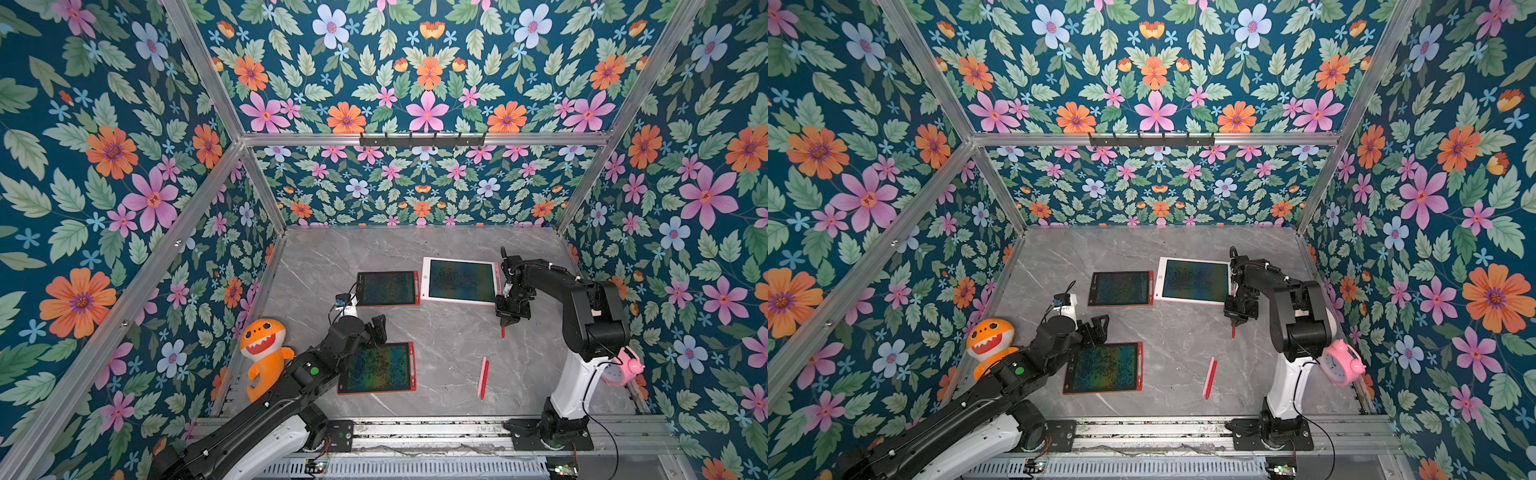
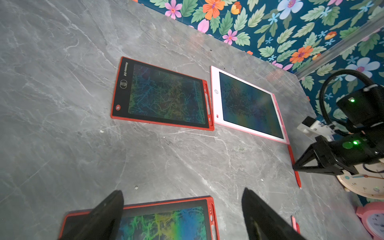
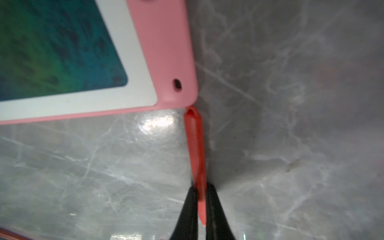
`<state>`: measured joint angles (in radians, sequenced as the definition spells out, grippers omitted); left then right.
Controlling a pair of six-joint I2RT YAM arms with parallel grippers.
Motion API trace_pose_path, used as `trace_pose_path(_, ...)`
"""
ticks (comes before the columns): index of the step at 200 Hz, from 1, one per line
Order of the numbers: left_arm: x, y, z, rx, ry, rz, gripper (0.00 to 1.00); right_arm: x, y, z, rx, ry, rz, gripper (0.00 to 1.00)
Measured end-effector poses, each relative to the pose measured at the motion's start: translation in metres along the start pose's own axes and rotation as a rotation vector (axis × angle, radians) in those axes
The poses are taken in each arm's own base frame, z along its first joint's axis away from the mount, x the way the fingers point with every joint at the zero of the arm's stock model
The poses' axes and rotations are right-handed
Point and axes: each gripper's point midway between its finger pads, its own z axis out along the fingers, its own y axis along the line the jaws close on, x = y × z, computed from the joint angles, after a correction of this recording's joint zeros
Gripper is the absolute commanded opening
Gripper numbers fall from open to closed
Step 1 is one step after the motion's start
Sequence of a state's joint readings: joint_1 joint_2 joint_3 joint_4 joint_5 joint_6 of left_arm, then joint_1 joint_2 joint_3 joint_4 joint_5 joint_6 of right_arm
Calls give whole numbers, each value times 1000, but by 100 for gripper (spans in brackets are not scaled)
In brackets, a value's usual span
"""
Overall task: Place the stylus back onto the writing tablet
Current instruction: Pick up the stylus from the center of the board.
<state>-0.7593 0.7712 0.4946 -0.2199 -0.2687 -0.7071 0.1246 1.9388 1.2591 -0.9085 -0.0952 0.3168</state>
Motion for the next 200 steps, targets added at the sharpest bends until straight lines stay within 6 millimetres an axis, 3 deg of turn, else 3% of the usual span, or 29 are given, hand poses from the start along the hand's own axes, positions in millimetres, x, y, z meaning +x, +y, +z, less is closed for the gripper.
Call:
trace_pose_path(66,16,40,-3,-189,34,-84,94,1,2,1,46,-20,27,0)
trace_pose_path(89,25,50,-6,-214,41,-116,94,1,2,1,48,-21,43,5)
trace_pose_path(102,29,56,-6,-229,45,-133,94,1,2,1,49,-22,49,0)
trace_pose_path(200,60,100,-11,-466,118,-181,93,8,12,-3,-45,-100,119,0)
